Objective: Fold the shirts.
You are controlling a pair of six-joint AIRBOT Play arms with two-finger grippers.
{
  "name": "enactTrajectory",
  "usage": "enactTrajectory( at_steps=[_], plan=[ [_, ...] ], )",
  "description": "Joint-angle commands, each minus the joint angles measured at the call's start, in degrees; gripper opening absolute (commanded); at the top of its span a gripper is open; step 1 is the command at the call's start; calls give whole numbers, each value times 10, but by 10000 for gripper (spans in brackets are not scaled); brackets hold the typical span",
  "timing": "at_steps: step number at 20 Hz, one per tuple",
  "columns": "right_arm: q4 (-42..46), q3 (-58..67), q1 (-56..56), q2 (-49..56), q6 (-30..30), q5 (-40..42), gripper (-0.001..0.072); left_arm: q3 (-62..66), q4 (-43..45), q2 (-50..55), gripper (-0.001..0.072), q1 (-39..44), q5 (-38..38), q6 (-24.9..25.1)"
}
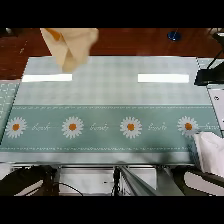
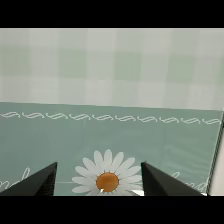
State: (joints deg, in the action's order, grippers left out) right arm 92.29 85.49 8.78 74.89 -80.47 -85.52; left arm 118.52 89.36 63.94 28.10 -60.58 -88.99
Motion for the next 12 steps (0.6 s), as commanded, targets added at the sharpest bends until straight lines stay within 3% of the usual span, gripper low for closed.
enactTrajectory(
  at_steps=[1,3,7,12],
  plan=[
    [7,0,0,0,-5,-19,597,-3,2,-50,33,112,-36,-19],
    [7,0,0,0,-6,-24,596,-42,2,-46,33,144,-64,-46],
    [5,0,0,-1,-9,-26,596,-192,2,-15,33,164,-59,-50],
    [-17,0,0,-1,-10,-23,596,-328,-45,97,34,167,68,-50]
  ],
)
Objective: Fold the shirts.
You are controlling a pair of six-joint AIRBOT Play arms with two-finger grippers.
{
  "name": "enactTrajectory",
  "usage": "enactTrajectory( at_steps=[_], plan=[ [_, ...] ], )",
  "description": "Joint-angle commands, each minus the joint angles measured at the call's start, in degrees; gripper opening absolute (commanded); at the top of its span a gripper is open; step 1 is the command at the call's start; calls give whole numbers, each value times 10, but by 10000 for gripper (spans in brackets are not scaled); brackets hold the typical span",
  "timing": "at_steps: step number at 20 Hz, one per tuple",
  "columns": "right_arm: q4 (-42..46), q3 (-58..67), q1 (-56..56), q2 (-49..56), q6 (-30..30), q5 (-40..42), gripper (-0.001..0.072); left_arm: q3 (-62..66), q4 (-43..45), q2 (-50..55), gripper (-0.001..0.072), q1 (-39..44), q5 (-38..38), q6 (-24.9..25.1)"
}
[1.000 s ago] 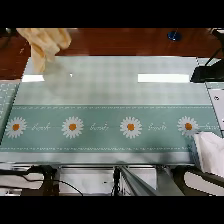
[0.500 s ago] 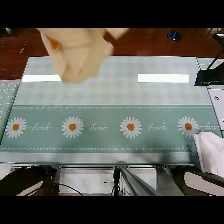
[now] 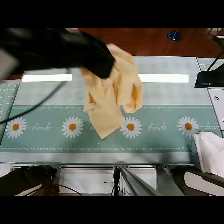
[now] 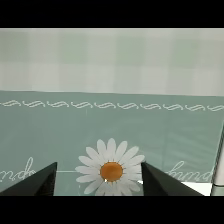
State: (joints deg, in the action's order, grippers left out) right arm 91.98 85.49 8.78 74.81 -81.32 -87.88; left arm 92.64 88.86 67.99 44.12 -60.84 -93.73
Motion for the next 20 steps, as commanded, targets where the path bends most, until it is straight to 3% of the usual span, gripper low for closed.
enactTrajectory(
  at_steps=[1,6,10,11,13,14,16,20],
  plan=[
    [-22,0,0,0,-1,1,596,-78,-70,89,34,8,96,-2],
    [-50,0,0,0,-1,5,596,-79,-205,235,34,36,198,2],
    [-49,0,0,0,-1,12,596,-79,-250,292,35,49,210,3],
    [-49,0,0,0,-1,12,596,-78,-251,292,94,48,210,16],
    [-50,0,0,0,-1,11,596,-56,-250,278,464,33,178,43],
    [-50,0,0,0,-1,11,596,-34,-249,266,591,19,150,48],
    [-49,0,0,0,-1,10,596,16,-217,226,605,-26,78,75],
    [-49,0,0,0,-1,13,596,39,24,146,606,-151,-130,78]
  ],
)
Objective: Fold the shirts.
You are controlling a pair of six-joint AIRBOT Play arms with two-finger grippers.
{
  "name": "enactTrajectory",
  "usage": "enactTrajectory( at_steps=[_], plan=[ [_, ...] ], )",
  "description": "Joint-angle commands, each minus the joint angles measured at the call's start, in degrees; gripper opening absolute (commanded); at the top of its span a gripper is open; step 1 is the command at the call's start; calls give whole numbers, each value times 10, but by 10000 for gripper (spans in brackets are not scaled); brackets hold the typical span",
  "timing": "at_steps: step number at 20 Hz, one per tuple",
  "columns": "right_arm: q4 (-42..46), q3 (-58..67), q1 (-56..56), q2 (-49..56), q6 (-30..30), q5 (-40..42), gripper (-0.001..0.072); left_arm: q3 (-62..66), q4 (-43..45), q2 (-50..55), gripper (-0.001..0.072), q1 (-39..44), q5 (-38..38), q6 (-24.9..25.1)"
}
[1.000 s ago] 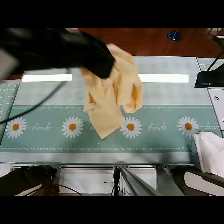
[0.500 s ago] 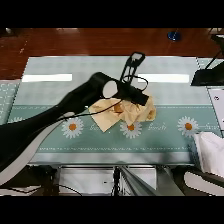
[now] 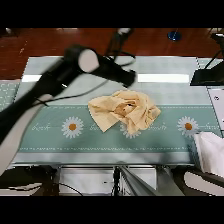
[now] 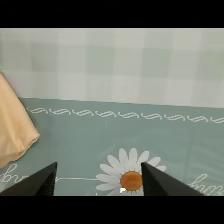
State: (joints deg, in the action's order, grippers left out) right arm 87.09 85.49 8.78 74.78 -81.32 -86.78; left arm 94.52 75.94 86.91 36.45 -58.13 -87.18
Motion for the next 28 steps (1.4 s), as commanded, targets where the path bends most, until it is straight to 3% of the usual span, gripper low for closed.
enactTrajectory(
  at_steps=[1,3,8,11,12,13,17,24,28],
  plan=[
    [0,0,0,0,-1,5,596,18,178,-47,607,-116,-225,26],
    [-1,0,0,0,-1,11,596,-11,151,-47,607,-198,-282,43],
    [-30,0,0,0,7,2,597,-142,-16,-47,607,-316,-259,119],
    [-67,0,0,0,27,3,597,-196,-47,-40,625,-325,-219,169],
    [-74,0,0,0,30,4,597,-202,-75,-32,704,-323,-205,193],
    [-75,0,0,0,30,4,597,-203,-106,-21,720,-323,-193,215],
    [-71,0,0,0,33,3,597,-202,-219,33,720,-324,-144,291],
    [-71,0,0,0,34,3,597,-202,-325,117,720,-324,-161,348],
    [-71,0,0,0,34,2,597,-202,-325,138,720,-320,-160,349]
  ],
)
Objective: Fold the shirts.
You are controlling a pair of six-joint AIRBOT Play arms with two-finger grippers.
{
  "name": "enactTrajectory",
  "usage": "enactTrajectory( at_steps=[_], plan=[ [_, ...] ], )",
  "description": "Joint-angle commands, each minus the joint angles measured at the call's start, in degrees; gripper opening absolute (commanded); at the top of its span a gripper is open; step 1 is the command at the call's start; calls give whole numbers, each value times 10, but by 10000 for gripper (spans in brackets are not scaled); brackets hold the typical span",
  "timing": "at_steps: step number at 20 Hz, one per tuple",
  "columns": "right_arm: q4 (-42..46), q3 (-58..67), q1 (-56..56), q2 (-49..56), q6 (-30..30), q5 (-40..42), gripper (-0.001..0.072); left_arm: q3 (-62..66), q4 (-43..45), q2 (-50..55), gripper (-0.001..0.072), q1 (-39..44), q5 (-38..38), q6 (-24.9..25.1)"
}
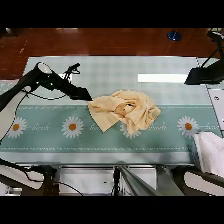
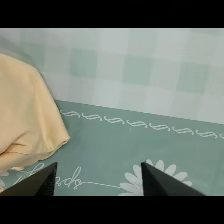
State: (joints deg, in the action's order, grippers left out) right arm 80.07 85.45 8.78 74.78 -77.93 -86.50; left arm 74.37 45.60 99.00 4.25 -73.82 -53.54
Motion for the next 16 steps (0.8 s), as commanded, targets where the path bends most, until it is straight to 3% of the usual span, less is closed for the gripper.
enactTrajectory(
  at_steps=[1,9,10,11,12,16],
  plan=[
    [-1,0,0,0,0,-1,597,0,-21,22,720,4,-3,12],
    [-1,0,0,0,-4,-7,597,0,-21,52,695,52,-3,-6],
    [-1,0,0,0,-4,-12,597,0,-22,59,506,60,-3,-14],
    [-1,0,0,0,-4,-20,597,0,-24,65,221,68,-3,-16],
    [0,0,0,0,-4,-29,597,0,-24,67,40,74,-3,-13],
    [47,-7,3,0,11,-58,589,26,-24,67,34,73,-29,-14]
  ],
)
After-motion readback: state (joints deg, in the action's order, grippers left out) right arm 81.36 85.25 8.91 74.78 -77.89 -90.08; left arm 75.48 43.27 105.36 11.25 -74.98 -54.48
